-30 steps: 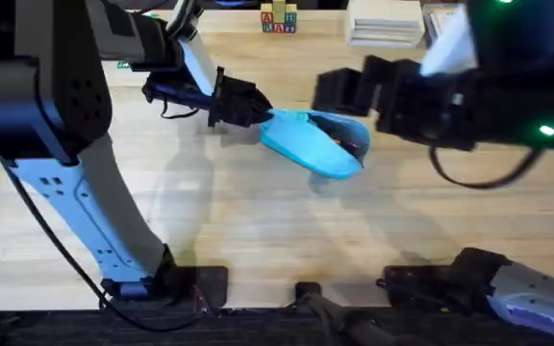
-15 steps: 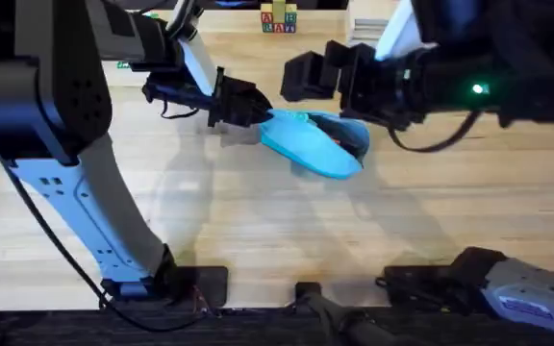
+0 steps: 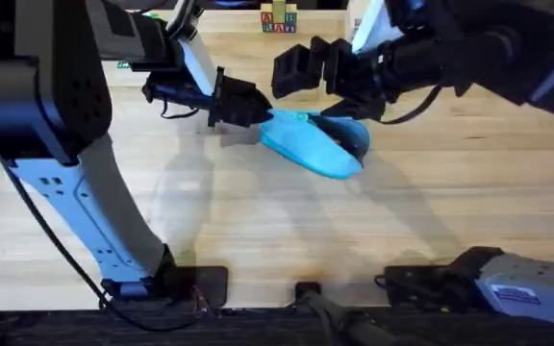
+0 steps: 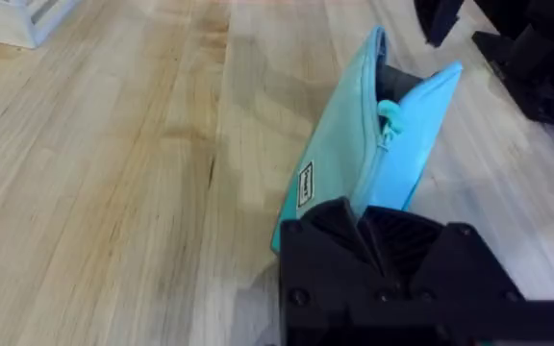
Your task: Unzip the bag, pick up the pens from the table one at a time and place them inside, then zip the bag closed.
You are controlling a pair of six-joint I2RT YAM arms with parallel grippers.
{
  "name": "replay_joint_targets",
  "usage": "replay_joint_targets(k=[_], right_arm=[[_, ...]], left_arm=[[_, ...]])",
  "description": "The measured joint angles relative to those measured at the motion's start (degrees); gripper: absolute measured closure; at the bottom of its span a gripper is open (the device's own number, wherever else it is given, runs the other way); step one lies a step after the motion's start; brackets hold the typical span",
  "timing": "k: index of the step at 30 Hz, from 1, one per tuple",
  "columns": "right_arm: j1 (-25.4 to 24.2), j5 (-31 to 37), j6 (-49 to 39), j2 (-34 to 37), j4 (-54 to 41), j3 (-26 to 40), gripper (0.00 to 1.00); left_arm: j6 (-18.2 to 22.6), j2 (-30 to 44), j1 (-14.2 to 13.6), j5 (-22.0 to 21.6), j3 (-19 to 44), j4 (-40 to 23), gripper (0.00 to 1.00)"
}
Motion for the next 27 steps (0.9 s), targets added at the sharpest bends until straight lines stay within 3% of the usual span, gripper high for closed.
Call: replay_joint_targets(k=[16, 27], right_arm=[[-1.7, -3.4, 0.0, 8.7, 3.3, 0.0, 0.006], [-1.7, -4.4, 0.0, 9.4, 6.0, 0.0, 0.006]], left_arm=[[0.0, 0.0, 0.0, 0.0, 0.0, 0.0, 0.958], [0.0, 0.0, 0.0, -0.1, 0.0, 0.0, 0.958]])
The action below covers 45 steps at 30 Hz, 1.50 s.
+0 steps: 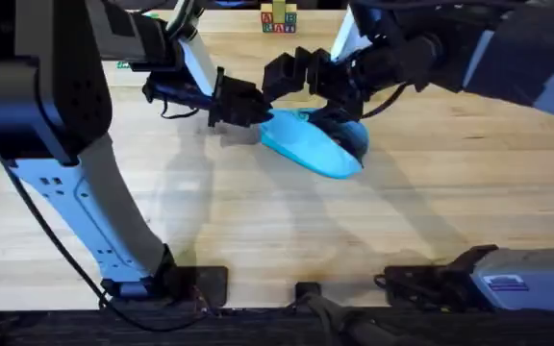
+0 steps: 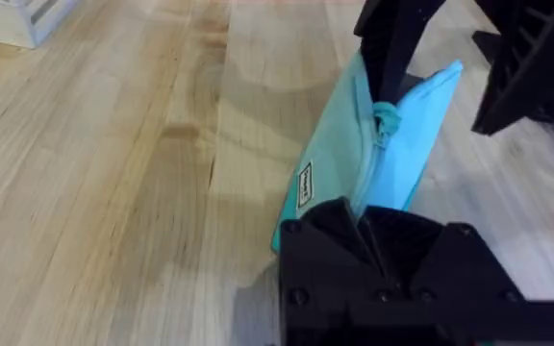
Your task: Unzip the bag, pick up the pens from the table one at a time and place them inside, then zip the bag closed.
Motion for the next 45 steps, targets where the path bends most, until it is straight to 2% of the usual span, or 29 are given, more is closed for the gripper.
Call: replay_joint_targets(k=[9, 14, 24, 35, 45], right_arm=[[0.0, -3.3, 0.2, 0.0, 4.7, 0.0, 0.006], [0.0, -9.8, 0.0, 0.0, 11.1, 0.0, 0.006], [0.0, -16.7, -5.0, -0.1, 11.7, 0.0, 0.005], [0.0, -14.9, -10.8, -7.1, 7.4, 0.0, 0.004], [-0.1, -6.3, -16.9, -13.5, -5.5, 0.0, 0.005]], left_arm=[[0.0, 0.0, 0.0, 0.0, 0.0, 0.0, 0.959], [0.0, 0.0, 0.0, -0.1, 0.0, 0.0, 0.959], [0.0, 0.0, 0.0, -0.1, 0.0, 0.0, 0.958], [0.0, 0.0, 0.0, -0.1, 0.0, 0.0, 0.958], [0.0, 0.0, 0.0, -0.1, 0.0, 0.0, 0.958]])
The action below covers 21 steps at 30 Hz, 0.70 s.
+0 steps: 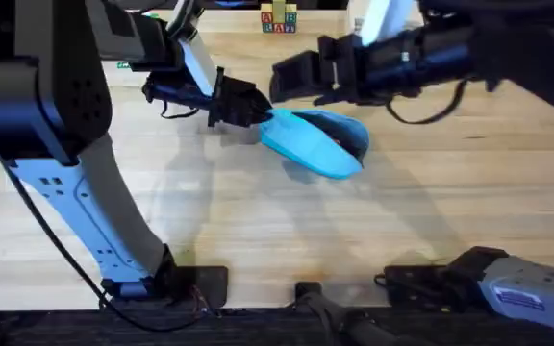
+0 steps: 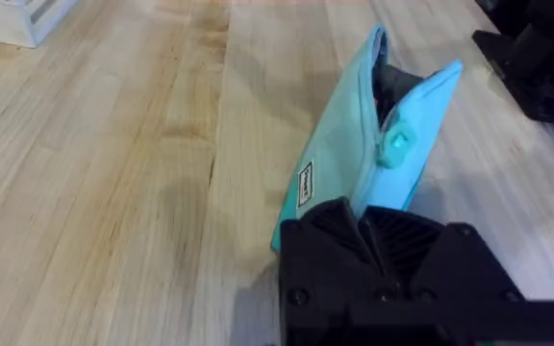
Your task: Unzip the bag, pick up the pens from the table one at a time and place them inside, then zip the bag closed.
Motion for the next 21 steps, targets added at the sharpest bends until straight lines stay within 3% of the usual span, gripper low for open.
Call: replay_joint_targets(k=[21], right_arm=[[-0.2, 17.1, -11.1, -5.9, -14.9, 0.0, 0.005]], left_arm=[[0.0, 0.0, 0.0, 0.0, 0.0, 0.0, 0.958]])
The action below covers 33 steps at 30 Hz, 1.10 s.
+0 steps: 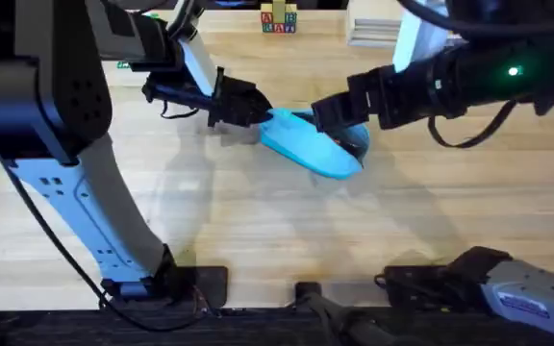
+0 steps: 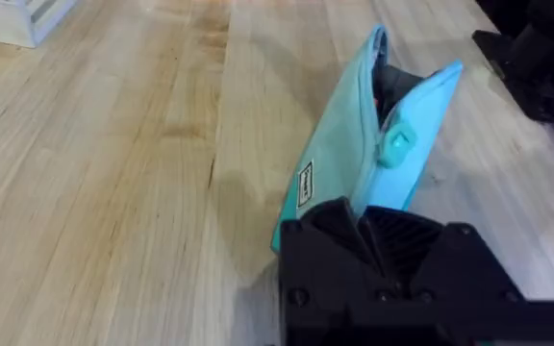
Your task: Unzip the bag, pick up the pens from the table one at a time and place them inside, then zip the bag closed.
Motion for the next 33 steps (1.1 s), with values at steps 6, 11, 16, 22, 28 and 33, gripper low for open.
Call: replay_joint_targets(k=[6, 11, 16, 22, 28, 33], right_arm=[[0.0, 1.3, -4.1, 0.0, -1.8, 0.0, 0.005], [0.0, 1.7, -7.5, 0.0, -1.8, 0.0, 0.005], [0.0, 1.9, -11.0, 0.0, -1.8, 0.0, 0.005], [0.0, 2.1, -15.4, 0.0, -1.1, 0.0, 0.005], [0.0, 2.2, -20.4, 0.0, 0.6, 0.0, 0.005], [0.0, 2.2, -23.2, 0.0, 3.2, 0.0, 0.005]], left_arm=[[0.0, 0.0, 0.0, 0.0, 0.0, 0.0, 0.958], [0.0, 0.0, 0.0, 0.0, 0.0, 0.0, 0.958], [0.0, 0.0, 0.0, 0.0, 0.0, 0.0, 0.958], [0.0, 0.0, 0.0, 0.0, 0.0, 0.0, 0.958], [0.0, 0.0, 0.0, 0.0, 0.0, 0.0, 0.958], [0.0, 0.0, 0.0, 0.0, 0.0, 0.0, 0.958]])
